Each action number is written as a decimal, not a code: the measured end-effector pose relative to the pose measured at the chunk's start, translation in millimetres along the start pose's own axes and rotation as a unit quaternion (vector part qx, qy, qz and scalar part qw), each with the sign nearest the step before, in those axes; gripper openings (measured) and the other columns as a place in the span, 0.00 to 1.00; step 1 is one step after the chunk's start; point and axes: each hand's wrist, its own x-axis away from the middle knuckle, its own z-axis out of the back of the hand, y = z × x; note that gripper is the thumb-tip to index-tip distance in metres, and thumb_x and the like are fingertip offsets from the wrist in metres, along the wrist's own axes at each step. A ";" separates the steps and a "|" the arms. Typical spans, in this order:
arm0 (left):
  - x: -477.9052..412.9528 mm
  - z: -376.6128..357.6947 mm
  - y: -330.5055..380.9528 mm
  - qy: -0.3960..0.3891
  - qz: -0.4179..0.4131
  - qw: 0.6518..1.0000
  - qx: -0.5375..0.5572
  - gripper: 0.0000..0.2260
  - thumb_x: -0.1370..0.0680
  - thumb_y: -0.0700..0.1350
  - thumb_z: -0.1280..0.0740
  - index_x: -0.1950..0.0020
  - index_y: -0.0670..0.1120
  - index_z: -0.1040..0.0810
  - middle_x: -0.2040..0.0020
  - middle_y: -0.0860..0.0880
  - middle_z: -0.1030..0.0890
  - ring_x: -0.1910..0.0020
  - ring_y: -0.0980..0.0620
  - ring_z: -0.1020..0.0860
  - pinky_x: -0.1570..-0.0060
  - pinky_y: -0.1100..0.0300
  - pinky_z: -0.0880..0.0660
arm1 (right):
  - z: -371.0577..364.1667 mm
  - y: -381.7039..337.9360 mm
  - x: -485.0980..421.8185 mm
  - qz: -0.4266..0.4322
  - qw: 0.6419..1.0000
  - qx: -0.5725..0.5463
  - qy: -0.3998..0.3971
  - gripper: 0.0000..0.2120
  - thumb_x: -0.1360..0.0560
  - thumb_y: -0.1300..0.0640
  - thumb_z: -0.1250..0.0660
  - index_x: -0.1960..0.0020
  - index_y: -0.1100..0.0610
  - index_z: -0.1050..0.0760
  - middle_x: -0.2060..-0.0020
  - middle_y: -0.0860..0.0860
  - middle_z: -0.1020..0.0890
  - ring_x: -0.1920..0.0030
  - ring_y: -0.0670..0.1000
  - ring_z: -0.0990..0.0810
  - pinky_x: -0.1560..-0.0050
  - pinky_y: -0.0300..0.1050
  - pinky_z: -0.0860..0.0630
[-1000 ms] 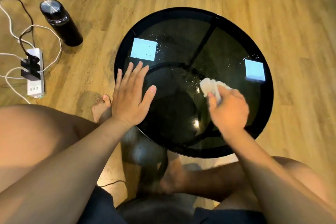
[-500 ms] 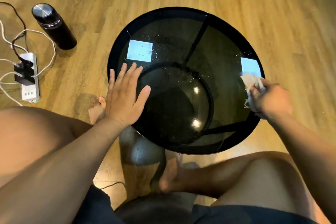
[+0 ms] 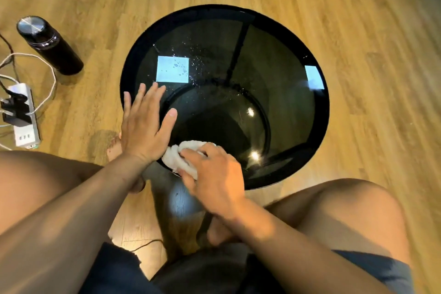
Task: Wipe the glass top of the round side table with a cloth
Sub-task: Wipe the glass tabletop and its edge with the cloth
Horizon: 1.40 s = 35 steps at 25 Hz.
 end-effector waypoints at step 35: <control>-0.6 4.3 2.6 0.010 0.022 0.999 0.039 0.28 0.20 0.59 0.51 0.24 0.46 0.38 0.23 0.44 0.34 0.21 0.44 0.43 0.22 0.43 0.54 | 48.6 67.6 20.1 -0.096 0.995 0.001 -0.031 0.16 0.25 0.46 0.34 0.39 0.49 0.24 0.54 0.51 0.16 0.54 0.55 0.17 0.57 0.47 0.25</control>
